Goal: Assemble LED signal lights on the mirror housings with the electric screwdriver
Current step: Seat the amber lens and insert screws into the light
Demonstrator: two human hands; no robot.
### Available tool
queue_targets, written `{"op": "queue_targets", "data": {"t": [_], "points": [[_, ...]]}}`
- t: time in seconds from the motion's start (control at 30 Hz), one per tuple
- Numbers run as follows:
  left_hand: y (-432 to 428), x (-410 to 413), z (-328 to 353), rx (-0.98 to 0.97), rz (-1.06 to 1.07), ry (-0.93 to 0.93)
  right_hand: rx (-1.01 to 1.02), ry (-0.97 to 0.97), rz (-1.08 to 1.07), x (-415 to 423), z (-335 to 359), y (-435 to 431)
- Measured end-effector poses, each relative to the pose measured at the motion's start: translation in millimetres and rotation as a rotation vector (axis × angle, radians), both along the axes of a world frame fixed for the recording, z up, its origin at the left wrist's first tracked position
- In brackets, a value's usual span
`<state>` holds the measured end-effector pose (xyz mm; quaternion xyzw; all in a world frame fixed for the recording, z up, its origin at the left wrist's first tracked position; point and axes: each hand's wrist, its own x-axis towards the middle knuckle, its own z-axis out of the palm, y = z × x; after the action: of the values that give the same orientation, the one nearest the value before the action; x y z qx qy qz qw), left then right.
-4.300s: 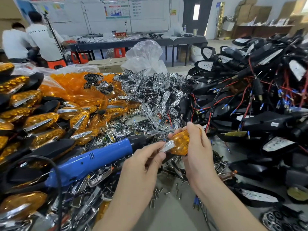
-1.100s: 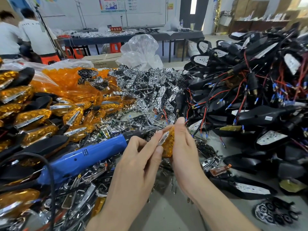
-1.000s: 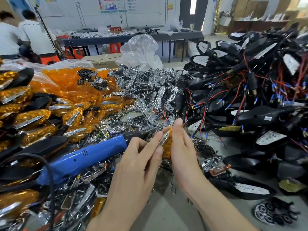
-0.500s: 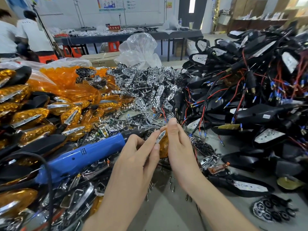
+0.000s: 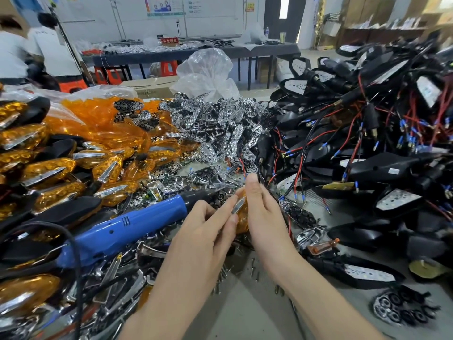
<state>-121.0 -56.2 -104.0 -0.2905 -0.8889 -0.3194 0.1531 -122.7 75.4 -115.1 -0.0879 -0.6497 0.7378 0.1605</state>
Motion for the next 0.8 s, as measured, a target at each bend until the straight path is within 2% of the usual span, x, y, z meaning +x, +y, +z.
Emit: {"op": "queue_targets", "data": {"t": [0.2, 0.4, 0.57, 0.7, 0.8], "points": [[0.4, 2.7, -1.8, -0.003, 0.016, 0.014, -0.087, -0.029, 0.075, -2.5, 4.3, 1.5], [0.7, 3.1, -5.2, 0.058, -0.01, -0.037, -0.312, -0.114, 0.086, -4.4, 3.6, 4.4], [-0.8, 1.8, -7.7, 0.029, -0.03, 0.007, -0.585, -0.125, 0.094, -7.3, 8.8, 13.6], [0.7, 1.4, -6.8, 0.23, -0.034, -0.189, -0.672, -0.121, 0.088, -7.7, 9.6, 14.1], [-0.2, 0.6, -4.0, 0.264, -0.06, -0.312, -0.581, -0.103, 0.099, -5.3, 8.9, 12.1]]}}
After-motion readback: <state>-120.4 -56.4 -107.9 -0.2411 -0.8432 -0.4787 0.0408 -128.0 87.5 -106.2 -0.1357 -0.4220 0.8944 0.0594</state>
